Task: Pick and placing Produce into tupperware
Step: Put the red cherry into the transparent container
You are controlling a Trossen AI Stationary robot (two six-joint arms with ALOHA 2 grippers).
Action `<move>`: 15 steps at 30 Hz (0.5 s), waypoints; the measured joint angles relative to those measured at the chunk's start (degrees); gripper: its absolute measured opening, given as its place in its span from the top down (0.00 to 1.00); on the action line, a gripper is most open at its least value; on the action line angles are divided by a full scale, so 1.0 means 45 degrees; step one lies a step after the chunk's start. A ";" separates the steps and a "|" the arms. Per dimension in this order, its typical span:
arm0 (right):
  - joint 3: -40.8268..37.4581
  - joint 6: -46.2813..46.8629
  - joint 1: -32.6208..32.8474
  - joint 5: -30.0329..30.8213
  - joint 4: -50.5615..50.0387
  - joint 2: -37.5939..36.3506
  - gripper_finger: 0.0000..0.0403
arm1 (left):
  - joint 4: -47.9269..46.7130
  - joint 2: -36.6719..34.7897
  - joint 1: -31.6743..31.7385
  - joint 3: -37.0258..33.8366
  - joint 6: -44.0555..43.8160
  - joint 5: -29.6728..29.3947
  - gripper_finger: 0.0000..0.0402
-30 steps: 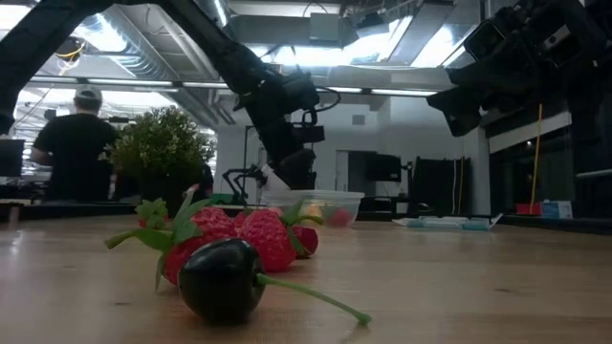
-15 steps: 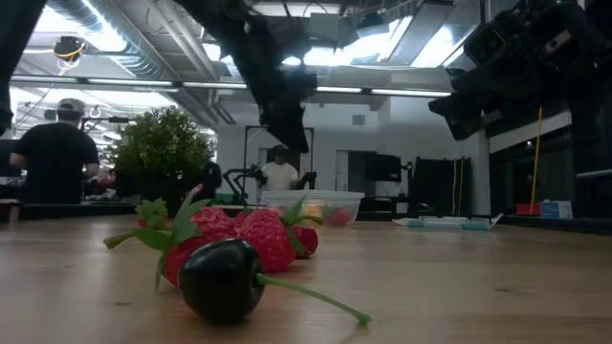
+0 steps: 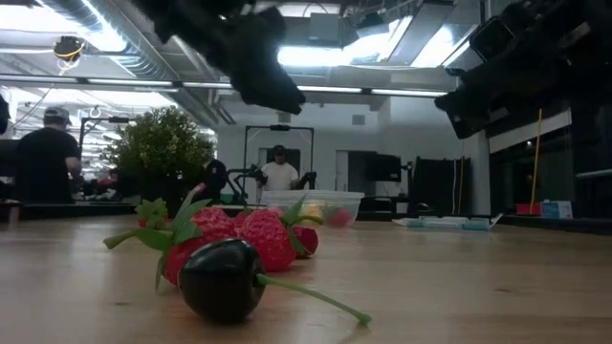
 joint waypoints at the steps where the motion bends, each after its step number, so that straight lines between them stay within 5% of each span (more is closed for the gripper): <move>1: 0.0014 0.0012 0.0099 0.0426 0.0110 0.0139 0.49 | 0.0647 -0.0265 -0.0282 -0.0503 -0.0048 0.0000 0.43; 7: 0.0425 0.0043 0.0764 0.1729 0.0569 0.1198 0.49 | 0.4489 -0.1804 -0.1640 -0.3331 -0.0681 -0.0222 0.43; 15: 0.2540 -0.0565 0.1649 0.2061 0.0515 0.3357 0.49 | 0.7140 -0.2899 -0.3292 -0.6044 -0.1666 -0.1382 0.43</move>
